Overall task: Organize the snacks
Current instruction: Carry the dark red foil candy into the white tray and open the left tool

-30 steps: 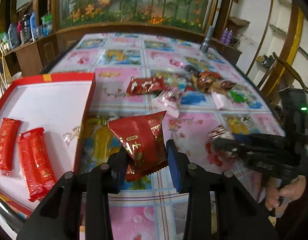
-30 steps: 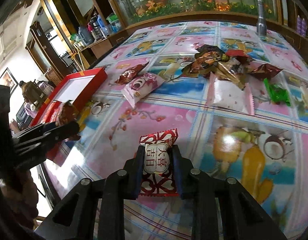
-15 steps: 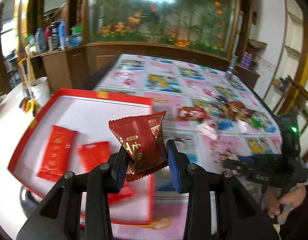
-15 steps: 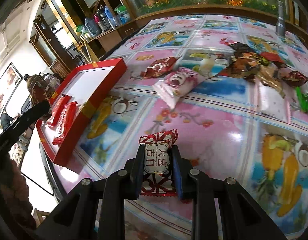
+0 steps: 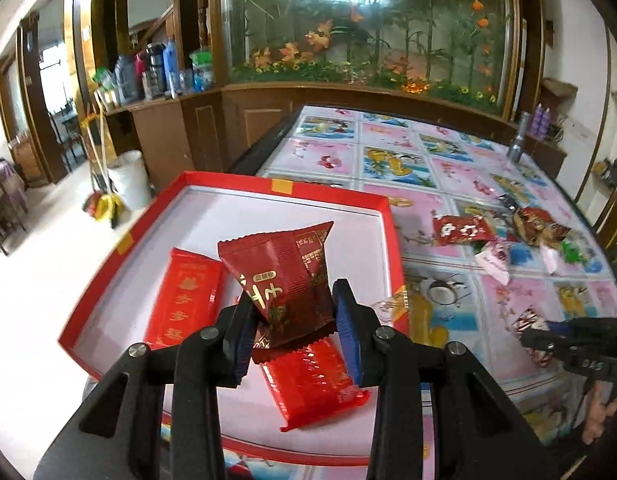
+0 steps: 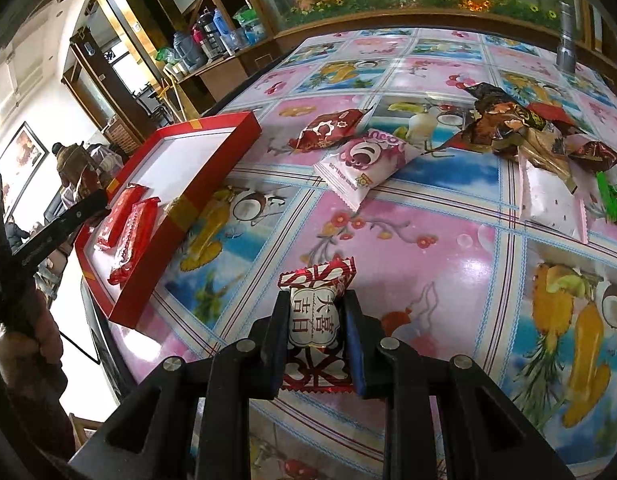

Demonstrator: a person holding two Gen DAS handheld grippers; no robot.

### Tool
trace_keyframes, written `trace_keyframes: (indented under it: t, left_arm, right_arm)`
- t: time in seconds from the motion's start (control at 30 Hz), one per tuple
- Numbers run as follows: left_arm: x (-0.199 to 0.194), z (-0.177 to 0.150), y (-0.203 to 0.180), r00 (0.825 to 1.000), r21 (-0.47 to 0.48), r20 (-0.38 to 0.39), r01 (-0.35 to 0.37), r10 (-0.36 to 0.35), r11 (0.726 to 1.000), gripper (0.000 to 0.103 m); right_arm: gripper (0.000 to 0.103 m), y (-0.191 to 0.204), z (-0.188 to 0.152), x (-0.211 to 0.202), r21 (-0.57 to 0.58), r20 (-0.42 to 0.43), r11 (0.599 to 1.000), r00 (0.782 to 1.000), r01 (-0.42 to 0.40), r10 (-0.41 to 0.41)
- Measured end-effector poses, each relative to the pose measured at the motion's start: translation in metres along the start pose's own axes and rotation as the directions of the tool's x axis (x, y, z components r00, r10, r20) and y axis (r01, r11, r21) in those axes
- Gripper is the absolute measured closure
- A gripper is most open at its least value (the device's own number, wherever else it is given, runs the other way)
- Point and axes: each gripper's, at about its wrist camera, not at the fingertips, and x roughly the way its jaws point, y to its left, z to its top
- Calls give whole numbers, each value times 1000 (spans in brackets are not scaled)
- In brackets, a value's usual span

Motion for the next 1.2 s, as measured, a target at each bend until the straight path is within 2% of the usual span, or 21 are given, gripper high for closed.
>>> trace_keyframes:
  t: [0.63, 1.2]
  left_arm:
    - [-19, 3, -11, 989, 76, 99, -113, 105, 991, 68]
    - [-20, 2, 4, 980, 53, 110, -174, 168, 983, 68]
  right_arm:
    - [78, -2, -1, -1, -7, 10, 1000, 1000, -17, 17]
    - [77, -3, -2, -1, -7, 10, 1000, 1000, -16, 16]
